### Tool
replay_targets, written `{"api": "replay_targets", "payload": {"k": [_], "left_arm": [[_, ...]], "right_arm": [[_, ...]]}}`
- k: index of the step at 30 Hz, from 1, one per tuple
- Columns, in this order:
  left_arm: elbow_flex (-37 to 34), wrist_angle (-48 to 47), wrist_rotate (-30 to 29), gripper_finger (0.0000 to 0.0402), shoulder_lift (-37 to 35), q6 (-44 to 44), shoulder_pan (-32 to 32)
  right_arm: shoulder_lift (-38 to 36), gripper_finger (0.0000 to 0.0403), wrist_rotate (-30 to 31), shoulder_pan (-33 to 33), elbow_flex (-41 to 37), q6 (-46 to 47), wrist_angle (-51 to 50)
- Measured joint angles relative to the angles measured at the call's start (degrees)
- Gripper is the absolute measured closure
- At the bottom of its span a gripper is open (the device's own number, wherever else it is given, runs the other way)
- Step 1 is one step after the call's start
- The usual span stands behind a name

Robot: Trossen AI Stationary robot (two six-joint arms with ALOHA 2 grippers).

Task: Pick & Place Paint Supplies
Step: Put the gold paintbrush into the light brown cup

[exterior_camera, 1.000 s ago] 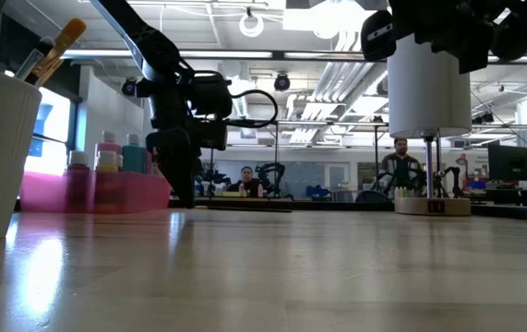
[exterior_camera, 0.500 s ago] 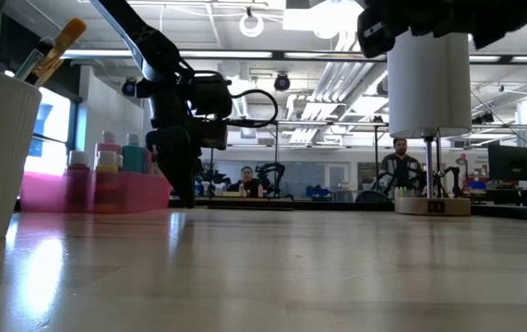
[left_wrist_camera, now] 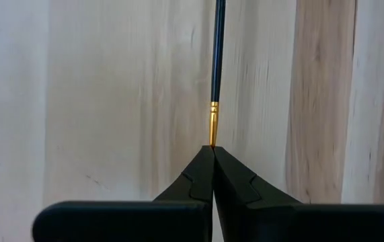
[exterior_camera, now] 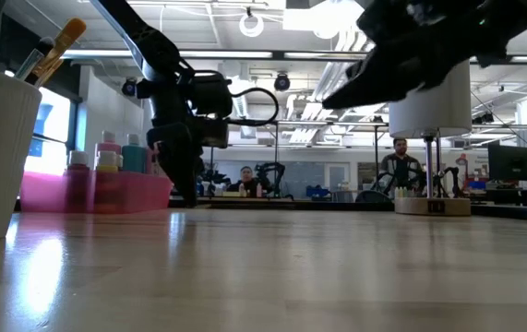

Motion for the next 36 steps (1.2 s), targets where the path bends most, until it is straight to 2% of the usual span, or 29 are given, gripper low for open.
{"api": "replay_targets", "payload": {"k": [2,8,16,20,25,30,36], "left_arm": [[0.00,0.13,0.02,0.0401,0.00,0.00,0.00],[0.00,-0.03,0.21,0.0401,0.00,0.00,0.01],[0.00,-0.42,0.23,0.0401,0.00,0.00,0.01],[0.00,-0.41,0.23,0.0401,0.00,-0.19,0.01],[0.00,-0.44,0.25,0.0401,0.00,-0.24,0.01],[0.00,-0.48,0.25,0.0401,0.00,-0.26,0.00],[0.00,-0.57,0.25,0.0401,0.00,-0.27,0.01]], "right_arm": [[3.49,0.0400,1.59,-0.52,0.00,-0.99,3.85],[11.00,0.0400,0.74,-2.31,0.00,-3.72,14.81],[18.20,0.0400,0.88,-2.17,1.13,-10.75,21.93],[20.98,0.0400,2.02,-2.21,6.27,-10.57,15.35],[24.89,0.0400,7.61,-2.17,16.90,-11.74,-0.35],[29.45,0.0400,11.13,-2.90,25.52,-13.53,-11.84],[33.66,0.0400,16.00,-4.32,29.59,-13.68,-19.22]]}}
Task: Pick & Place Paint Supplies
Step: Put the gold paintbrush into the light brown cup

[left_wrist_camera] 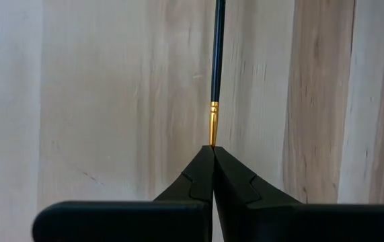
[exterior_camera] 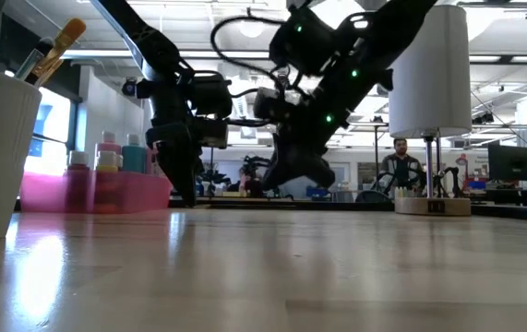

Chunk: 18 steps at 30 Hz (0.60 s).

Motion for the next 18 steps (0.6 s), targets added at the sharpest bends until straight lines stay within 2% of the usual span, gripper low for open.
{"api": "replay_targets", "payload": {"k": [8,13,18], "left_arm": [[0.00,-0.24,0.13,0.0401,0.00,0.01,0.00],[0.00,-0.19,1.22,0.0401,0.00,-0.14,0.00],[0.00,-0.19,2.15,0.0401,0.00,-0.85,0.00]], "right_arm": [[-0.15,0.0400,-0.19,-0.52,-0.45,-1.26,0.05],[-0.25,0.0397,-4.17,-0.49,-0.45,-1.28,0.02],[-0.25,0.0352,-4.51,-0.01,-0.45,-1.81,0.57]]}}
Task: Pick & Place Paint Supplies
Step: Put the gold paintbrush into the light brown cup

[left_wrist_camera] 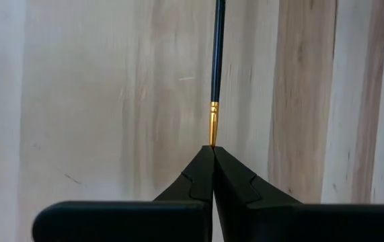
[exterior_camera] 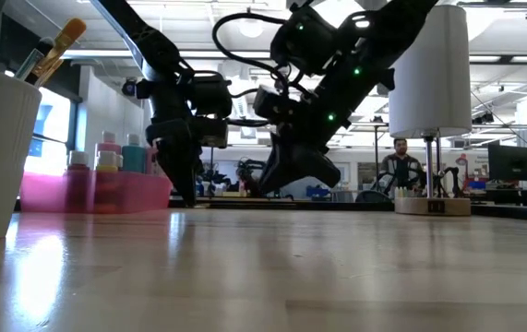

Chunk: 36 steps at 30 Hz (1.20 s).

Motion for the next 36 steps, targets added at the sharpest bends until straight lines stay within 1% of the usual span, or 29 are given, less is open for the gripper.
{"api": "replay_targets", "payload": {"k": [7,9,11,14,17,21,28,32,36], "left_arm": [[0.00,0.02,0.70,0.0401,0.00,-1.90,0.00],[0.00,0.04,1.89,0.0401,0.00,-1.94,0.00],[0.00,0.18,2.75,0.0401,0.00,-2.06,0.00],[0.00,0.44,3.51,0.0401,0.00,-2.08,0.00],[0.00,0.47,3.94,0.0402,0.00,-2.07,0.00],[0.00,0.44,4.98,0.0402,0.00,-2.09,0.00],[0.00,0.43,5.09,0.0402,0.00,-2.05,0.00],[0.00,0.26,5.30,0.0402,0.00,-2.05,0.00],[0.00,0.26,5.39,0.0401,0.00,-2.05,0.00]], "right_arm": [[0.00,0.0243,0.37,0.30,0.00,-0.43,-0.52],[0.00,0.0223,0.47,0.13,0.00,-0.11,-0.55],[0.00,0.0212,0.54,-0.23,0.00,0.45,-0.54],[0.00,0.0209,0.97,-0.87,0.00,1.44,-0.57],[0.18,0.0216,1.61,-1.42,0.00,1.58,-0.57],[1.74,0.0222,1.65,-2.07,-0.02,1.26,-1.16],[3.67,0.0226,2.07,-2.44,-0.04,0.07,-0.36],[3.67,0.0240,2.08,-3.18,-0.04,0.03,-0.36],[3.67,0.0272,2.05,-3.98,-0.04,0.03,-0.09]]}}
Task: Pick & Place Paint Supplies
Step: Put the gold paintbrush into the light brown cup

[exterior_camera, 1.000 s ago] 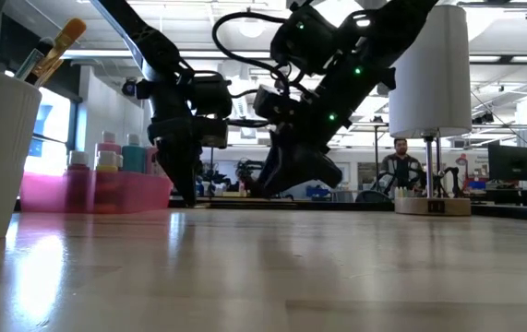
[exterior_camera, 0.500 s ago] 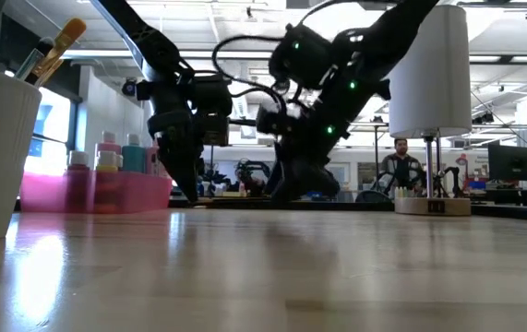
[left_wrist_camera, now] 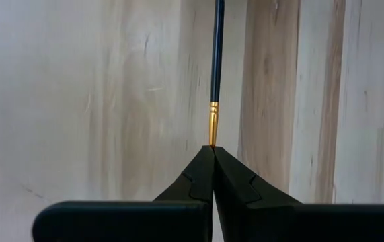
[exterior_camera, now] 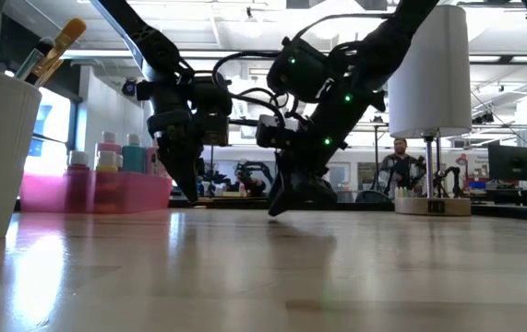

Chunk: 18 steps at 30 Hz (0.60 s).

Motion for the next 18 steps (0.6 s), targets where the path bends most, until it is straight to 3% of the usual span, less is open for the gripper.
{"api": "replay_targets", "payload": {"k": [12,18], "left_arm": [[0.00,0.03,1.07,0.0402,0.00,0.02,0.00],[0.00,0.02,1.07,0.0402,0.00,0.15,0.00]], "right_arm": [[0.15,0.0391,-3.84,-0.71,0.00,0.04,-0.03],[0.15,0.0400,-4.29,-0.62,0.00,0.04,-0.05]]}}
